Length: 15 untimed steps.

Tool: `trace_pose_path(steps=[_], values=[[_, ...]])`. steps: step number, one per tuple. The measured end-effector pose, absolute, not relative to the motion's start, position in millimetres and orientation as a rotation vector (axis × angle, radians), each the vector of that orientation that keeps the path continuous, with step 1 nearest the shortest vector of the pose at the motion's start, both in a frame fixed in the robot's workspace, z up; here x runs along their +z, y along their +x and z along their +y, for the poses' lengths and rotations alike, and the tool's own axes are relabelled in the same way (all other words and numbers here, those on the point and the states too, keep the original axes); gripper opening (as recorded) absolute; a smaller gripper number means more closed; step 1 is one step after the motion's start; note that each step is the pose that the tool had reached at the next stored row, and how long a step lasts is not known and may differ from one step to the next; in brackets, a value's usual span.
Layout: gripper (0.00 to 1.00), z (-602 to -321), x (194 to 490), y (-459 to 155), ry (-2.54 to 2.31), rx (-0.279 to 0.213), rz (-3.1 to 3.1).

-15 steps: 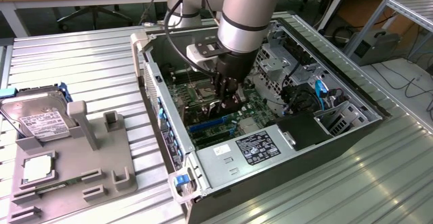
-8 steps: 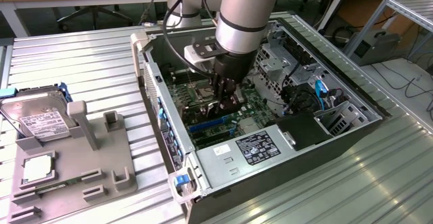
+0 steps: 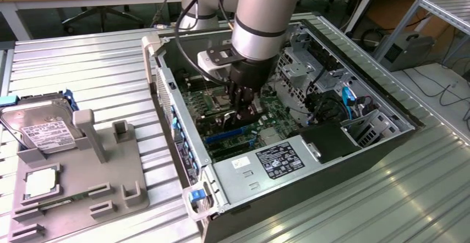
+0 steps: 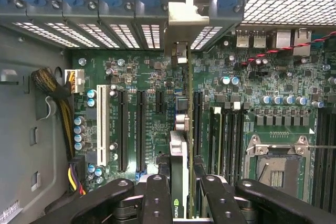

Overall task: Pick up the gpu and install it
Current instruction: 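Insert the gpu into the slot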

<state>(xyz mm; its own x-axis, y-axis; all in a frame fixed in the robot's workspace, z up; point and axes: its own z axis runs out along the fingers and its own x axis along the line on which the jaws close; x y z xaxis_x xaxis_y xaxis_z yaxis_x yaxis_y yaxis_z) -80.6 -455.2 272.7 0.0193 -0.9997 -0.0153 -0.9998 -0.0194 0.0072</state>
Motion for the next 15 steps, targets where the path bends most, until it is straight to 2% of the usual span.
trace_pose_path(steps=[15], values=[[0.27, -455.0, 272.7, -85.9, -2.239, 0.025, 2.196]])
